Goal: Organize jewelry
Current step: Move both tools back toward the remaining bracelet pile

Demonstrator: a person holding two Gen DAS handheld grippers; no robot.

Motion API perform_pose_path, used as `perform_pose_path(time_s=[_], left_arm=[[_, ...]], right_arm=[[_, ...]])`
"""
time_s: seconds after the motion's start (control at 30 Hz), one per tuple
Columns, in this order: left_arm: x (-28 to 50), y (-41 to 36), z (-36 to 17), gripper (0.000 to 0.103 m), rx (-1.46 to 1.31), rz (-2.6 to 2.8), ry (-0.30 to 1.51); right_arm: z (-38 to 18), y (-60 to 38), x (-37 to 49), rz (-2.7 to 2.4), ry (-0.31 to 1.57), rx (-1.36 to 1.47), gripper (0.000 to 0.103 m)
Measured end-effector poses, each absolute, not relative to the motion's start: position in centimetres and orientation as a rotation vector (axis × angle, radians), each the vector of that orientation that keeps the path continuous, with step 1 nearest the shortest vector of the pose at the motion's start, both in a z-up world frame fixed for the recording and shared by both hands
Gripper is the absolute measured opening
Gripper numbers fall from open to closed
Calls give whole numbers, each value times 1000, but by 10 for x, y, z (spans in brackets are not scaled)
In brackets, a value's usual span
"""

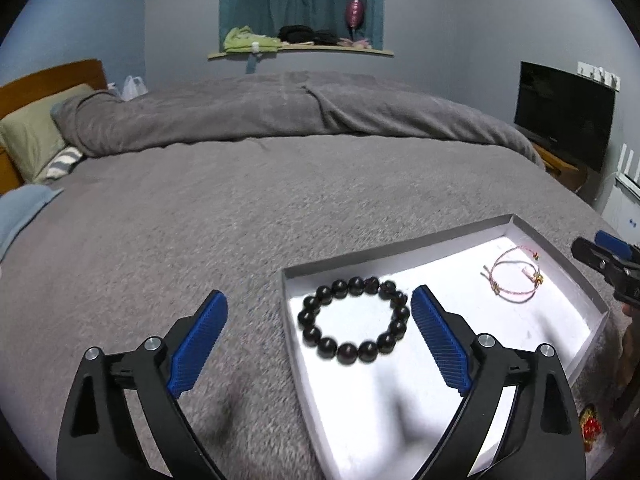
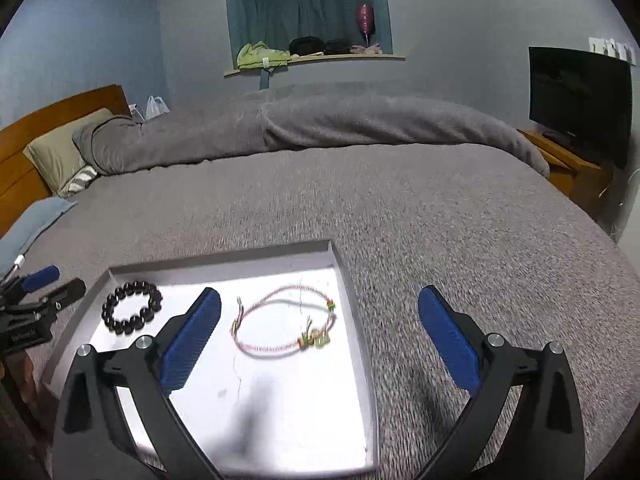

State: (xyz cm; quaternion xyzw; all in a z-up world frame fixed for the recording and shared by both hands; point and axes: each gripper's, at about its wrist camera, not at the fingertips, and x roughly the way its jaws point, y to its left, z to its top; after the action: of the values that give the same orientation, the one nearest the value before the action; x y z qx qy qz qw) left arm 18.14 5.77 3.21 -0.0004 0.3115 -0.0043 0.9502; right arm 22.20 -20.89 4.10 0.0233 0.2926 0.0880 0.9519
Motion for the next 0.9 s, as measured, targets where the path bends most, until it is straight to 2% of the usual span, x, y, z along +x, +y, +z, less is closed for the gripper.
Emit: perform_pose_path(time_s=[0.5,0.9], left_arm=[[116,73,40,96,-14,55,590],[60,68,33,96,1,16,569]], right_arm=[[49,-207,143,186,548,44,97],[32,-231,88,173,559,64,97]])
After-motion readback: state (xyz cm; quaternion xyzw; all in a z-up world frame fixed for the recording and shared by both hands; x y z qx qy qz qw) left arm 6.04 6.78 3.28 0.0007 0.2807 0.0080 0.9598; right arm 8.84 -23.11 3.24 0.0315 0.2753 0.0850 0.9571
